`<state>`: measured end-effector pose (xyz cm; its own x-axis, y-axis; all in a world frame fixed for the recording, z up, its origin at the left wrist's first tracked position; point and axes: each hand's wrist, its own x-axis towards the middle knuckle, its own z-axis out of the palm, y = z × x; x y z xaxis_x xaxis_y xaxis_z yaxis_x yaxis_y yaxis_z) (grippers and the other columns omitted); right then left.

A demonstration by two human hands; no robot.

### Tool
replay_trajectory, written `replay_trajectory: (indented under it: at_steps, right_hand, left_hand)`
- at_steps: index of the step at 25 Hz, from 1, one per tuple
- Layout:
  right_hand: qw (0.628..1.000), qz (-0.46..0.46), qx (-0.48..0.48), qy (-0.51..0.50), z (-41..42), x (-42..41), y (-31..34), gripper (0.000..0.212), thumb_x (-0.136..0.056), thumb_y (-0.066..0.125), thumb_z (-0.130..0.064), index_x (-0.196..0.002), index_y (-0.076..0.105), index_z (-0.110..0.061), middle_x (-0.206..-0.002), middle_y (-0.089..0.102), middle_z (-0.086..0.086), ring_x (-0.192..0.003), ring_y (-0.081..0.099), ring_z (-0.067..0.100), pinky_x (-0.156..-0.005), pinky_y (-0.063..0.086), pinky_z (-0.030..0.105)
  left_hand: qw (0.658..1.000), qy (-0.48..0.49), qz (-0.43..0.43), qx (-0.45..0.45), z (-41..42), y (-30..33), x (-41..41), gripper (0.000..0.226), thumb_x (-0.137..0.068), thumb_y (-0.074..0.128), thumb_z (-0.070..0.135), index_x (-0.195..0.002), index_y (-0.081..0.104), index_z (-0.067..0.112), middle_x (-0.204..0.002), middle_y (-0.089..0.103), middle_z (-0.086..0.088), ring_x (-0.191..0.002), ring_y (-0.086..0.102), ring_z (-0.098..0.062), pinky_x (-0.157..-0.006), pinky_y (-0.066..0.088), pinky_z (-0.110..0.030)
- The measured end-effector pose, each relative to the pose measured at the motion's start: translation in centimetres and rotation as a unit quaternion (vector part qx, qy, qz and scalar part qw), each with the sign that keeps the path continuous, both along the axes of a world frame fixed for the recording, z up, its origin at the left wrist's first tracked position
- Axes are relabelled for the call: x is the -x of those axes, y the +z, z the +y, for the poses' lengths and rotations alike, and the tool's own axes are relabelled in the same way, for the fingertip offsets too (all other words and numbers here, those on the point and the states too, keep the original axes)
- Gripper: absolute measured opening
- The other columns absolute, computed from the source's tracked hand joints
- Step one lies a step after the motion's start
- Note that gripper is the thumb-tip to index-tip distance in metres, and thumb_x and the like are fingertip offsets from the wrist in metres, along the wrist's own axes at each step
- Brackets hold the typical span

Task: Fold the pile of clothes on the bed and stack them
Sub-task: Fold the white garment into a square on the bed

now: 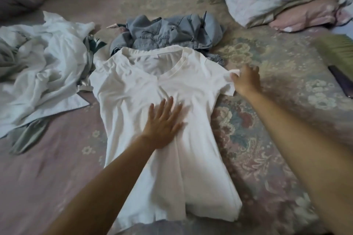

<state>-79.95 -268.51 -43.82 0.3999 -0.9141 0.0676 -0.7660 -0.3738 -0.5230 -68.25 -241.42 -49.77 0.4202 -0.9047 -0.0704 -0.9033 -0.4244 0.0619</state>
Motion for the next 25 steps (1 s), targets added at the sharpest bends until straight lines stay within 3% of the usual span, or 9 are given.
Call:
replay_trajectory:
  at_steps: [5, 9, 11, 13, 15, 17, 19, 22, 25]
  right_hand:
    - [0.916, -0.073, 0.053, 0.391, 13.2, 9.9, -3.5, 0.052, -0.091, 0.05, -0.052, -0.11, 0.066, -0.006, -0.113, 0.052, 0.006, -0.105, 0.053, 0.021, -0.091, 0.043, 0.033]
    - [0.842, 0.022, 0.147, 0.519, 20.9, 17.9, -4.7, 0.061, -0.087, 0.038, -0.068, -0.127, 0.05, -0.025, -0.13, 0.043, 0.001, -0.12, 0.041, 0.019, -0.103, 0.035, 0.031]
    - [0.809, 0.075, 0.216, 0.541, 21.8, 19.2, -5.4, 0.059, -0.085, 0.047, -0.059, -0.13, 0.046, -0.023, -0.131, 0.045, 0.005, -0.121, 0.042, 0.022, -0.102, 0.039, 0.034]
    - [0.82, 0.044, 0.211, 0.53, 21.7, 19.2, -5.8, 0.045, -0.082, 0.064, -0.031, -0.123, 0.052, -0.015, -0.12, 0.057, 0.012, -0.113, 0.048, 0.023, -0.1, 0.04, 0.033]
    - [0.855, -0.013, 0.14, 0.498, 21.3, 18.7, -5.0, 0.028, -0.089, 0.057, -0.024, -0.114, 0.06, -0.012, -0.108, 0.065, 0.012, -0.106, 0.053, 0.019, -0.098, 0.037, 0.023]
    - [0.905, -0.068, 0.032, 0.419, 21.5, 18.2, -2.9, 0.032, -0.096, 0.05, -0.028, -0.109, 0.067, -0.006, -0.104, 0.067, 0.008, -0.1, 0.057, 0.009, -0.089, 0.038, 0.006]
    - [0.944, -0.1, -0.064, 0.308, 21.2, 18.1, -1.2, 0.02, -0.092, 0.056, -0.006, -0.108, 0.068, -0.004, -0.098, 0.066, 0.003, -0.092, 0.058, 0.008, -0.076, 0.038, 0.0]
    - [0.962, -0.063, -0.026, 0.263, 19.6, 18.1, -0.3, 0.033, -0.082, 0.056, 0.014, -0.105, 0.068, -0.007, -0.095, 0.063, 0.003, -0.092, 0.059, 0.018, -0.072, 0.037, 0.0]
    - [0.956, 0.042, -0.08, 0.28, 19.5, 19.0, -1.2, 0.039, -0.083, 0.065, 0.001, -0.121, 0.06, -0.007, -0.11, 0.054, 0.007, -0.105, 0.054, 0.02, -0.076, 0.034, 0.005]
  left_hand:
    - [0.992, -0.072, 0.103, 0.031, 12.3, 1.6, 3.5, 0.088, -0.09, 0.008, 0.072, -0.149, 0.024, 0.009, -0.156, 0.019, -0.007, -0.144, 0.018, -0.022, -0.119, 0.013, -0.041]
    - [0.986, -0.156, 0.036, 0.055, 20.9, 1.2, 6.6, 0.093, -0.085, 0.041, 0.072, -0.149, 0.025, 0.007, -0.156, 0.021, -0.012, -0.145, 0.018, -0.025, -0.117, 0.012, -0.041]
    - [0.985, -0.148, 0.04, 0.085, 23.0, 0.2, 7.1, 0.083, -0.087, 0.046, 0.064, -0.145, 0.035, 0.005, -0.153, 0.029, -0.013, -0.142, 0.024, -0.025, -0.116, 0.017, -0.04]
    - [0.979, -0.127, 0.044, 0.154, 23.9, -0.1, 6.8, 0.061, -0.094, 0.044, 0.048, -0.133, 0.052, 0.002, -0.141, 0.048, -0.014, -0.133, 0.042, -0.025, -0.112, 0.029, -0.036]
    - [0.971, -0.119, -0.002, 0.205, 24.1, 0.1, 6.2, 0.043, -0.097, 0.044, 0.032, -0.12, 0.064, 0.001, -0.122, 0.064, -0.014, -0.112, 0.061, -0.028, -0.096, 0.047, -0.037]
    - [0.969, -0.128, -0.039, 0.206, 24.2, 0.9, 6.3, 0.036, -0.094, 0.047, 0.022, -0.116, 0.065, 0.0, -0.109, 0.068, -0.013, -0.096, 0.067, -0.029, -0.078, 0.056, -0.037]
    - [0.968, -0.153, -0.051, 0.19, 24.9, 1.0, 6.5, 0.04, -0.088, 0.048, 0.015, -0.123, 0.06, 0.0, -0.11, 0.067, -0.012, -0.097, 0.064, -0.027, -0.076, 0.055, -0.036]
    - [0.974, -0.107, -0.048, 0.193, 26.1, 0.6, 6.2, 0.044, -0.081, 0.045, 0.011, -0.124, 0.052, 0.004, -0.11, 0.061, -0.011, -0.096, 0.056, -0.029, -0.073, 0.053, -0.039]
    - [0.974, 0.049, 0.004, 0.221, 27.0, 0.0, 6.2, 0.035, -0.074, 0.053, 0.017, -0.108, 0.051, 0.014, -0.097, 0.046, -0.007, -0.076, 0.052, -0.031, -0.055, 0.05, -0.038]
